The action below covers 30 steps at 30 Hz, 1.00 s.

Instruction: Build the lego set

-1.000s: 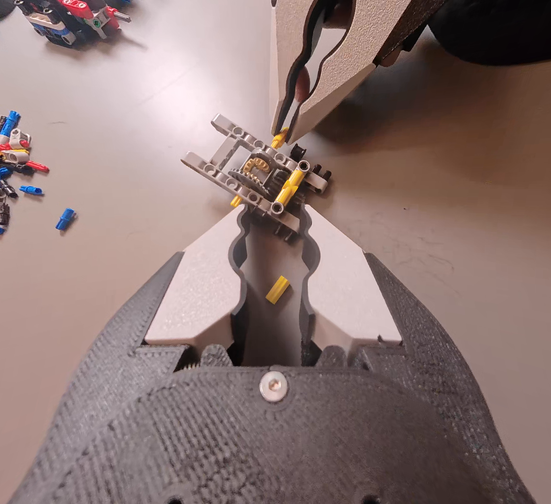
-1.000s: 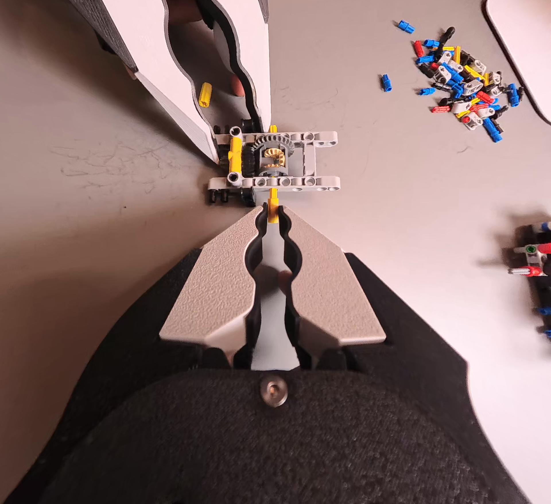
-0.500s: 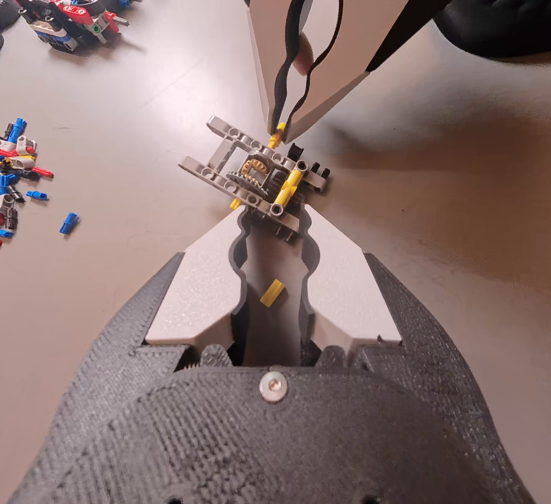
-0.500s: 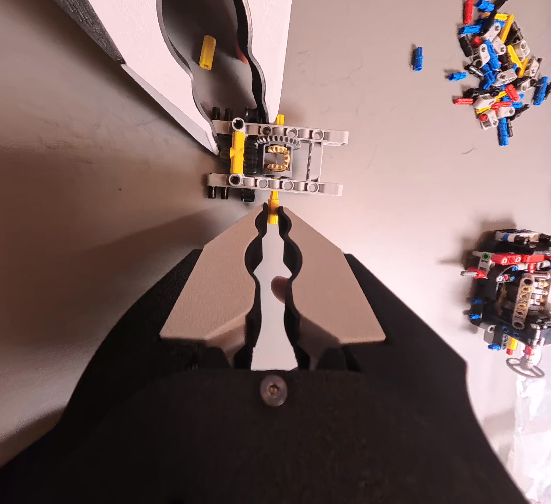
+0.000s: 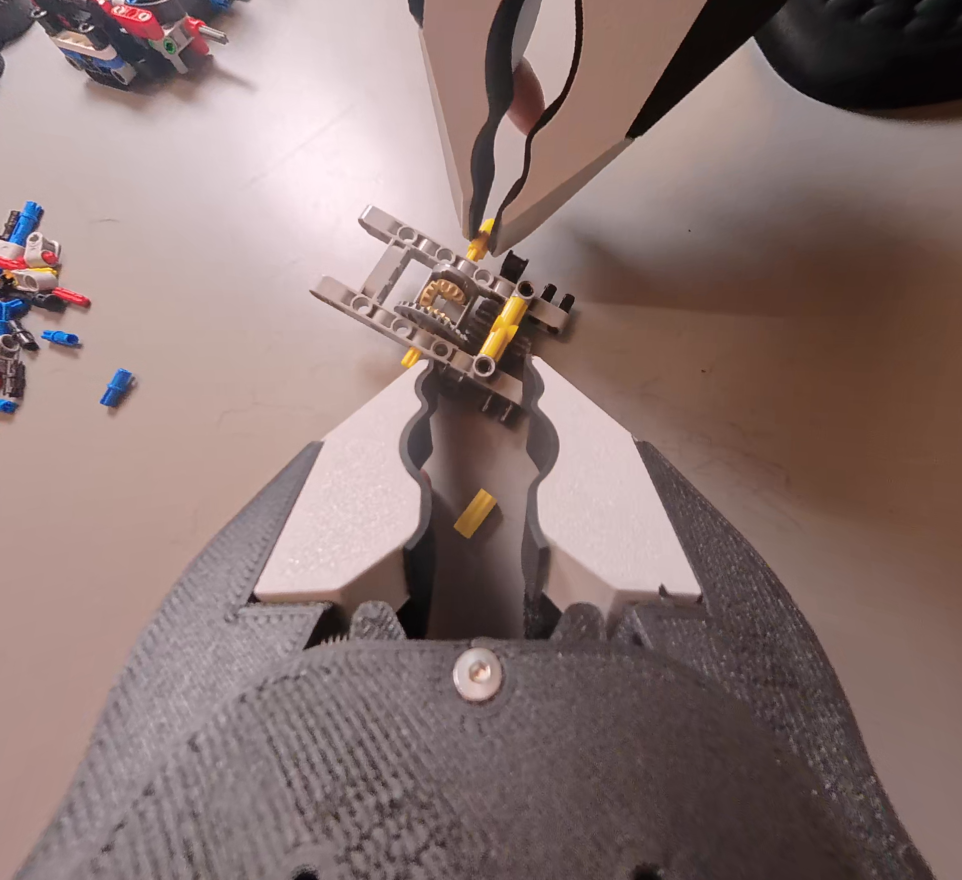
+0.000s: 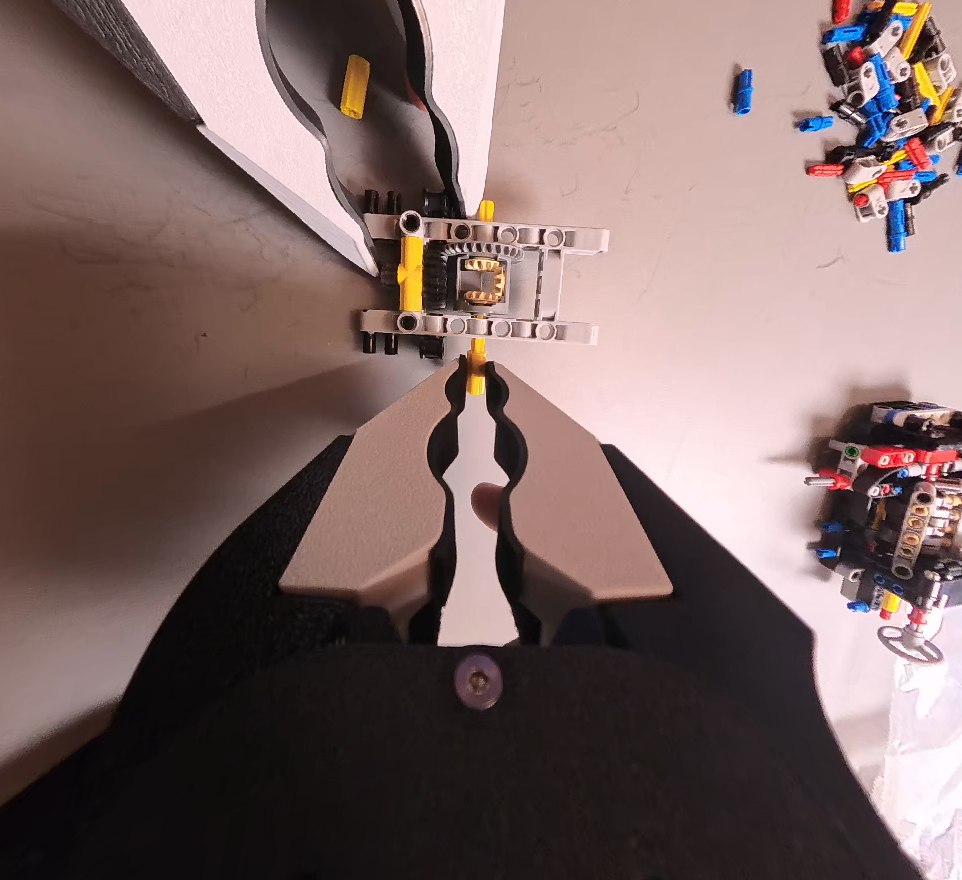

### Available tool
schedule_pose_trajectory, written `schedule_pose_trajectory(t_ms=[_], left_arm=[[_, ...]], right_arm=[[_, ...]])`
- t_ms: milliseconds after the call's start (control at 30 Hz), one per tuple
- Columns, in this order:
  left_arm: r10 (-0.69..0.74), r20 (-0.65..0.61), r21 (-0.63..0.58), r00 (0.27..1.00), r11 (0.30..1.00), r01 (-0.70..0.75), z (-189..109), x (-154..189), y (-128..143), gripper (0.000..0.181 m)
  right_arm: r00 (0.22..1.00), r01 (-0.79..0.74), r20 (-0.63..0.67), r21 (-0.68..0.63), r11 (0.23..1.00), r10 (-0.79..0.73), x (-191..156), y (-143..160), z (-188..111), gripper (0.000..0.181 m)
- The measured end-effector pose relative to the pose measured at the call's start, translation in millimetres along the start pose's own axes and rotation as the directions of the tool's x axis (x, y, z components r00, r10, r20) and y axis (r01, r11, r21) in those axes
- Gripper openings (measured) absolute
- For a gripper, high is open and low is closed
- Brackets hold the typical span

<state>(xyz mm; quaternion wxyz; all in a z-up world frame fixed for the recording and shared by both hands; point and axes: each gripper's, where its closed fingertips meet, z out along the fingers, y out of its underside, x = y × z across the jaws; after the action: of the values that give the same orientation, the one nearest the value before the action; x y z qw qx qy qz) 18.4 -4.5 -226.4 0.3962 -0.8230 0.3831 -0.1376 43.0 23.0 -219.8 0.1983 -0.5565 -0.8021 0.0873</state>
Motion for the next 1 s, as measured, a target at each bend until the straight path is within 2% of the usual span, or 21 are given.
schedule_pose_trajectory(t_ms=[233,333,500,633,800,1000], left_arm=[[0.02,0.014,-0.006,1.0,1.0,-0.02,0.1,-0.8,0.3,0.03],[0.01,0.019,-0.003,1.0,1.0,-0.009,-0.3,-3.6,1.0,0.03],[-0.011,0.02,0.004,1.0,1.0,0.011,0.0,-5.9,1.5,0.031],[-0.015,0.017,0.009,1.0,1.0,0.015,0.0,-6.0,1.5,0.031],[-0.052,-0.019,0.047,0.998,0.997,0.053,-2.8,-6.7,-2.9,0.031],[-0.118,-0.094,0.145,0.988,0.981,0.131,-10.6,-7.3,-16.7,0.031]], right_arm=[[1.0,0.016,0.0,-0.029,0.999,-0.016,0.5,-1.1,-0.6,0.004],[1.0,0.006,-0.011,-0.004,1.0,-0.006,2.8,-3.6,-2.3,0.005],[0.997,-0.077,-0.001,0.134,0.988,0.078,4.4,-2.4,1.9,0.006],[0.993,-0.121,0.021,0.252,0.96,0.12,1.5,0.6,0.6,0.019],[0.981,-0.187,0.042,0.436,0.88,0.187,5.2,4.9,-6.9,0.018],[0.968,-0.231,0.079,0.658,0.717,0.24,10.1,-7.9,-31.5,0.015]])
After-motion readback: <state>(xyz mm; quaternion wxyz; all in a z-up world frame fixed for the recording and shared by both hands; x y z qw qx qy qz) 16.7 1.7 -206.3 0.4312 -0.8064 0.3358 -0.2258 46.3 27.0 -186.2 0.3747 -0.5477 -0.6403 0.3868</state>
